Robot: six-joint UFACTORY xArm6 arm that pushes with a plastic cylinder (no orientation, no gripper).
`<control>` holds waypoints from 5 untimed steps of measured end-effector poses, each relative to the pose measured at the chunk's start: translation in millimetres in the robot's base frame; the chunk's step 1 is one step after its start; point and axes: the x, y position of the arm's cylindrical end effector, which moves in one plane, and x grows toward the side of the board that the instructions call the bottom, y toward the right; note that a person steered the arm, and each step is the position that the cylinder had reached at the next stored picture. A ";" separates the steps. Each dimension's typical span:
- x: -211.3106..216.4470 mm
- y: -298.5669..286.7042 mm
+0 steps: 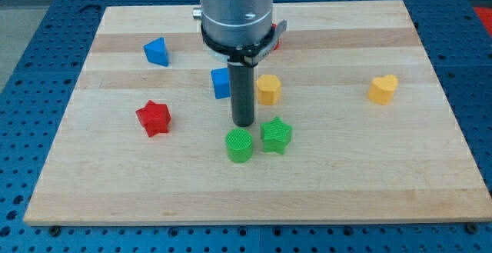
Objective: Slide the green star to the down
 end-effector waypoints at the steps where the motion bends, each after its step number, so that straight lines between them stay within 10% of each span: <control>1: 16.5 1.4; 5: 21.8 29.6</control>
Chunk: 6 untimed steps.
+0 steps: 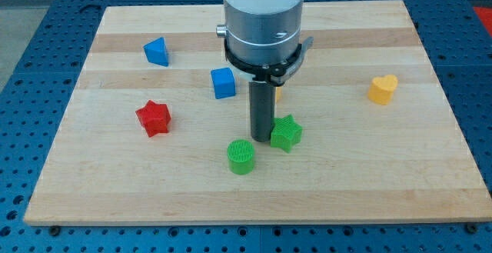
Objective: Slide the green star to the down
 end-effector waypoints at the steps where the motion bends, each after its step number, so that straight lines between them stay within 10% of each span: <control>1: 0.0 14.2; 6: 5.9 76.8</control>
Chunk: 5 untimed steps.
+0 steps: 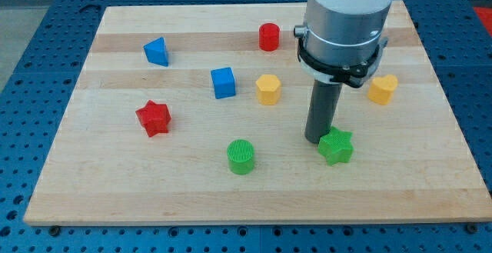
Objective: Slide the green star to the down
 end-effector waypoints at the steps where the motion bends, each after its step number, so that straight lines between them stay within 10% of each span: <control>1: 2.0 29.1; 5: 34.0 29.3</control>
